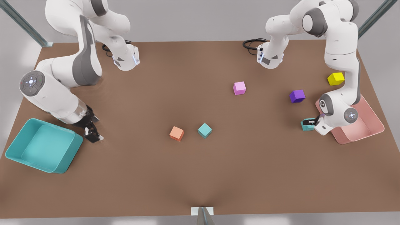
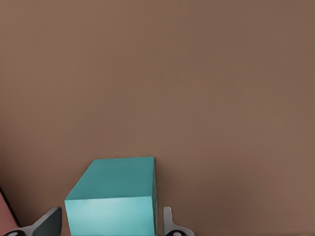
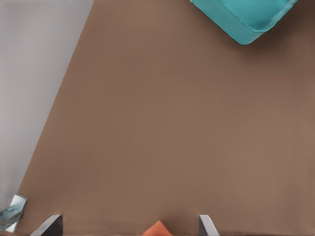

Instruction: Stack the two blue cubes on top of each other

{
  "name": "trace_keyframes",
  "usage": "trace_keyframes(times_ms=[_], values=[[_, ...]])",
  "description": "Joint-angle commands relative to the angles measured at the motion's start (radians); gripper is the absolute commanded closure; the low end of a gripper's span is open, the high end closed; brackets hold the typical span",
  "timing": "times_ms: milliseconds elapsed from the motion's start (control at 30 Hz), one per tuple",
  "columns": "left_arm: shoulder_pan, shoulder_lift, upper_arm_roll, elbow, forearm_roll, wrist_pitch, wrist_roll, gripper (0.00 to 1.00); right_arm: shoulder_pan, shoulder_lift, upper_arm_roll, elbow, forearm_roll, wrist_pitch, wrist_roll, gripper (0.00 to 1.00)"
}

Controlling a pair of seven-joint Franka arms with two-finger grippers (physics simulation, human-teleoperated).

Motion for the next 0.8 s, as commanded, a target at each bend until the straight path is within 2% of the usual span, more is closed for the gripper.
trace_keyframes(times_ms=[0, 67, 100, 133, 167, 267, 367, 467, 500, 533, 600, 667, 767], values=[[0.000, 0.006, 0.000, 0.000, -0.001, 0.022, 0.033, 0.00, -0.003, -0.175, 0.042, -0.105, -0.106, -0.202, -0.619, 0.00], [0.000, 0.014, 0.000, -0.002, -0.001, 0.024, 0.033, 0.00, 0.034, -0.117, 0.039, -0.102, -0.158, -0.215, -0.685, 0.00], [-0.002, 0.014, 0.000, 0.000, -0.001, 0.024, 0.025, 0.07, 0.018, -0.112, 0.023, -0.110, -0.160, -0.212, -0.829, 0.00], [-0.002, 0.014, 0.000, 0.000, -0.016, 0.022, 0.021, 0.33, -0.011, -0.108, 0.014, -0.112, -0.151, -0.195, -0.953, 0.00], [-0.003, 0.014, 0.000, -0.002, -0.018, 0.022, 0.021, 0.37, -0.023, -0.108, 0.014, -0.112, -0.140, -0.183, -0.985, 0.00], [-0.024, -0.001, -0.006, -0.002, -0.018, 0.021, 0.021, 0.38, -0.023, -0.106, 0.014, -0.116, -0.117, -0.143, -1.067, 0.00], [-0.150, -0.073, -0.039, 0.012, -0.026, -0.010, -0.002, 0.37, -0.023, -0.106, 0.014, -0.115, -0.117, -0.145, -1.067, 0.00], [-0.213, -0.069, -0.378, 0.125, -0.023, -0.082, -0.548, 0.37, -0.023, -0.104, 0.014, -0.112, -0.115, -0.143, -1.067, 0.00], [-0.267, -0.066, -0.422, 0.147, -0.021, -0.082, -0.709, 0.37, -0.023, -0.104, 0.014, -0.110, -0.117, -0.143, -1.067, 0.00], [-0.377, -0.052, -0.435, 0.181, -0.021, -0.082, -0.875, 0.37, -0.023, -0.104, 0.016, -0.110, -0.115, -0.143, -1.067, 0.00], [-0.492, 0.028, -0.452, 0.308, -0.020, -0.093, -1.098, 0.37, -0.023, -0.103, 0.016, -0.112, -0.115, -0.143, -1.067, 0.00], [-0.515, 0.089, -0.480, 0.398, -0.018, -0.093, -1.207, 0.37, -0.023, -0.101, 0.016, -0.112, -0.114, -0.143, -1.067, 0.00], [-0.537, 0.094, -0.491, 0.398, -0.017, -0.102, -1.254, 0.37, -0.023, -0.098, 0.014, -0.112, -0.109, -0.142, -1.065, 0.00]])
